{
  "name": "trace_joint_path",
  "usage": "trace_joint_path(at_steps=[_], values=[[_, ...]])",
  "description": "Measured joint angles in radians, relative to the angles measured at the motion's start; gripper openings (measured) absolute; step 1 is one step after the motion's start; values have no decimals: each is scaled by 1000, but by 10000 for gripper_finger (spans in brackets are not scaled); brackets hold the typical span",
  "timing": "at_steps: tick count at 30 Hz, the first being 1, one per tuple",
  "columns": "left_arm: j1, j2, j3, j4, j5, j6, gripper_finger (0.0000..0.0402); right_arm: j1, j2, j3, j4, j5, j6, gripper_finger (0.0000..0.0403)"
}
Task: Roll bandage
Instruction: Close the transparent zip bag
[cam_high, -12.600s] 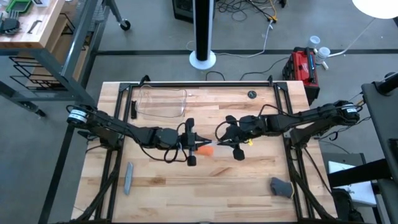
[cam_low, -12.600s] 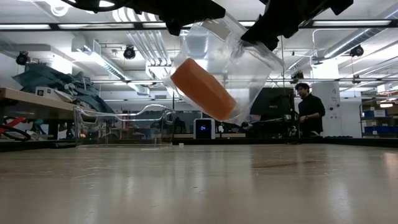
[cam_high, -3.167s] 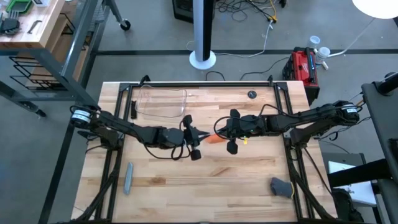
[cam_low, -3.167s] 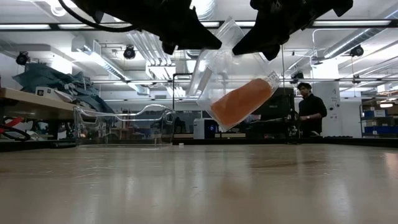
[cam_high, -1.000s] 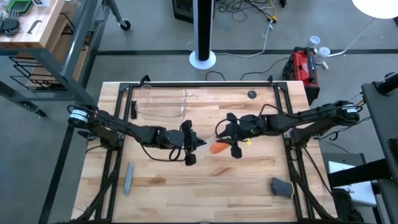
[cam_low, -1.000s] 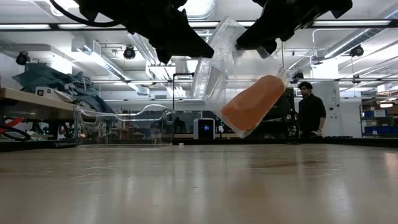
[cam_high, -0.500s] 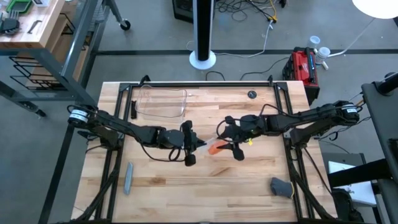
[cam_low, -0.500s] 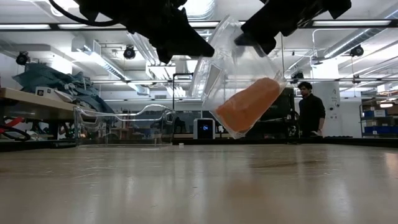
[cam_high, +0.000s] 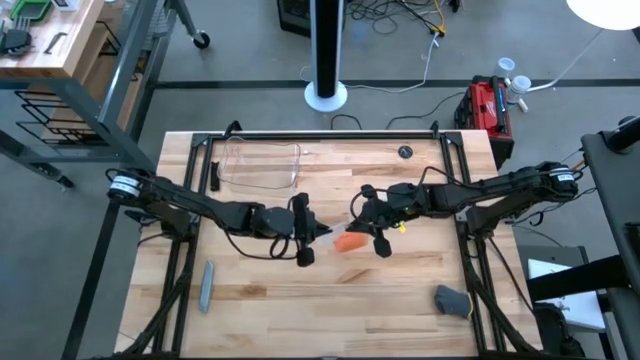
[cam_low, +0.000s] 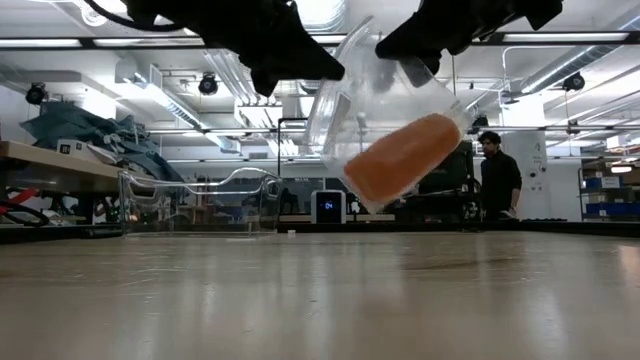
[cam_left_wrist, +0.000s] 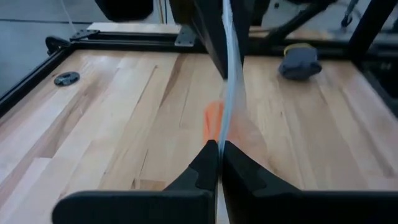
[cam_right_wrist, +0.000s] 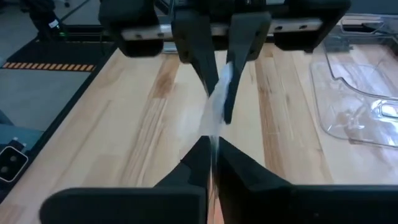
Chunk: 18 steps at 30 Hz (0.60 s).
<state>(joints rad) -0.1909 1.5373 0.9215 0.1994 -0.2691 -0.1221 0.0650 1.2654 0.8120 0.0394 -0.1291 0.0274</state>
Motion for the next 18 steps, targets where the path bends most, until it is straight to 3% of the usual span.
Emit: trace_joint_path(at_steps=[5,10,18], values=[[0,-47,0,-4,6,-114,17,0,0,0,-8,0,-2,2],[0,-100,0,-19,103,-213,61,0,0,0,-10,0,-4,1],[-2,-116,0,-11,104,-220,125,0,0,0,-14,0,-18,0]])
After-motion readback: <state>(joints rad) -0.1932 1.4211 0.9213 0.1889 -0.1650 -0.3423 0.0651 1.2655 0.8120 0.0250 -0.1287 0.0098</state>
